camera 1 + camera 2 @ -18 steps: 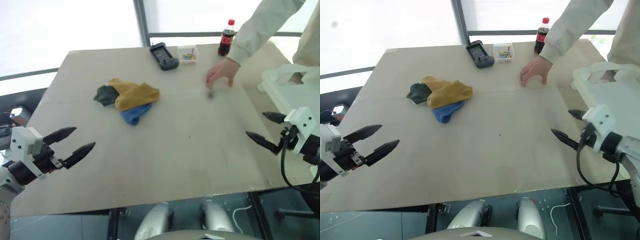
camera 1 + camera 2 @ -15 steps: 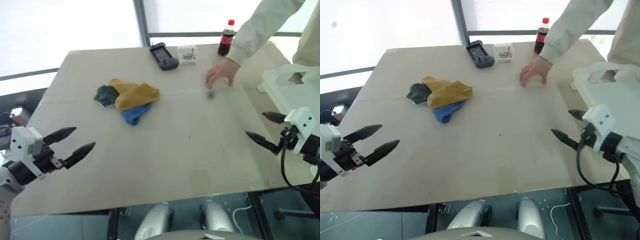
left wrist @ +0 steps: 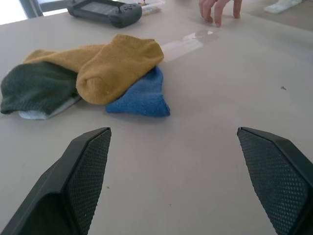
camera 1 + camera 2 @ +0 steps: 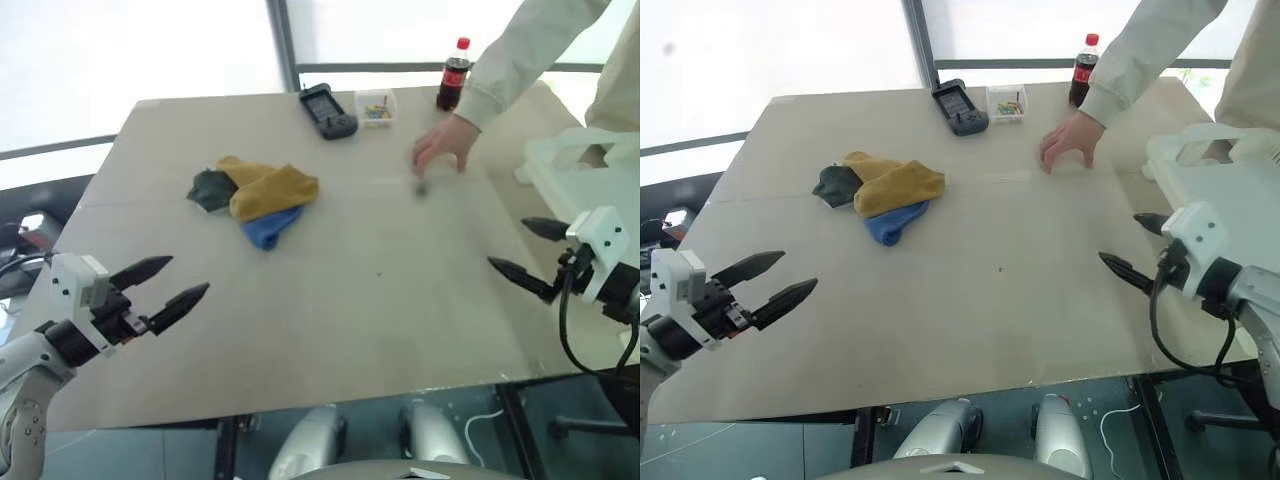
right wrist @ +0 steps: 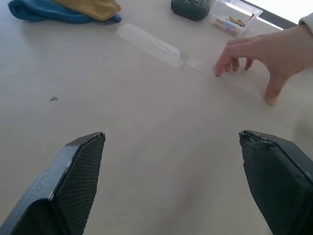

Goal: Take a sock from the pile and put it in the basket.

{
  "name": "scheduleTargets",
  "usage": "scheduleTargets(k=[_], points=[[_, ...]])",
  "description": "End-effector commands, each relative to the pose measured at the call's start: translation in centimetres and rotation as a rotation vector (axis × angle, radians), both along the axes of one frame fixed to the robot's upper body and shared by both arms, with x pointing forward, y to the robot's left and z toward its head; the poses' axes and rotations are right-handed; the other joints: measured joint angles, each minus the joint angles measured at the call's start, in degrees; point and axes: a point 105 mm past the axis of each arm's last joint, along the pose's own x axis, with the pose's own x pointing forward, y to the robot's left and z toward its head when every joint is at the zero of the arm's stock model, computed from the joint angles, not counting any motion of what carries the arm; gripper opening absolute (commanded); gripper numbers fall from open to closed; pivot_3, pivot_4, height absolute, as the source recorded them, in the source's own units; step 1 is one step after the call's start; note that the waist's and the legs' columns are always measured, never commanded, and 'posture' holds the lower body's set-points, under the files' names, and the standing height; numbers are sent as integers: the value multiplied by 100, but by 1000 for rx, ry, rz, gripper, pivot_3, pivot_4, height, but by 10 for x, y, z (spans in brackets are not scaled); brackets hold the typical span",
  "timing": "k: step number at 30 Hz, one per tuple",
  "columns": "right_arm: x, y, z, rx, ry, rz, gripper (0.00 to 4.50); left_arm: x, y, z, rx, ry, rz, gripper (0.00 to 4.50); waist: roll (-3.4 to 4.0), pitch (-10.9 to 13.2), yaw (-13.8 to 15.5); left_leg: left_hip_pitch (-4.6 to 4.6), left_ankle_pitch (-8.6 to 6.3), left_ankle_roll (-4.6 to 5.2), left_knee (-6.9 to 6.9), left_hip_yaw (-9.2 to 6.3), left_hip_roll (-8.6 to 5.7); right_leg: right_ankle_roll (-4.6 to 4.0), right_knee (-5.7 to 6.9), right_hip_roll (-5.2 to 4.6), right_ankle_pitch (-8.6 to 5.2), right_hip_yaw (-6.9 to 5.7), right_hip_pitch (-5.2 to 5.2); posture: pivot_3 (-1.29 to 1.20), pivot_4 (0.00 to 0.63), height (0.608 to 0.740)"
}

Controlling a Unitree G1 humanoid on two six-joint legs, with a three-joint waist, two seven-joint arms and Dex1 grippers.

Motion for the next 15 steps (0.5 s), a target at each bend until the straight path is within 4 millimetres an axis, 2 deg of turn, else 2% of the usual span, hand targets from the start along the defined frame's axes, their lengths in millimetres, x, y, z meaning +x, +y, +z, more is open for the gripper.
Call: scheduleTargets(k=[1, 6, 11, 15], points=[[0, 10, 11, 5, -53, 34, 4500, 1, -4, 9, -14, -44, 4, 4396, 1, 1, -4, 0, 0, 0, 0, 0, 0, 0, 0, 0, 0, 1, 0, 0, 150, 740], [2, 19, 13, 28, -59, 61, 4500, 8, -8, 7, -16, -39, 31, 4396, 4, 6, 0, 1, 1, -1, 0, 1, 0, 0, 0, 0, 0, 1, 0, 0, 150, 740], [4, 27, 13, 53, -62, 83, 4500, 24, -1, 8, -16, -57, 179, 4396, 1, 8, 6, 0, 7, -13, -1, -2, 0, 0, -1, 0, 0, -1, 0, 0, 150, 740], [5, 43, 15, 68, -79, 143, 4500, 39, 5, -1, -33, 74, 316, 4396, 0, 9, 0, 0, 12, -21, -1, -1, 0, 1, -1, 2, 1, 1, 0, 0, 150, 740]])
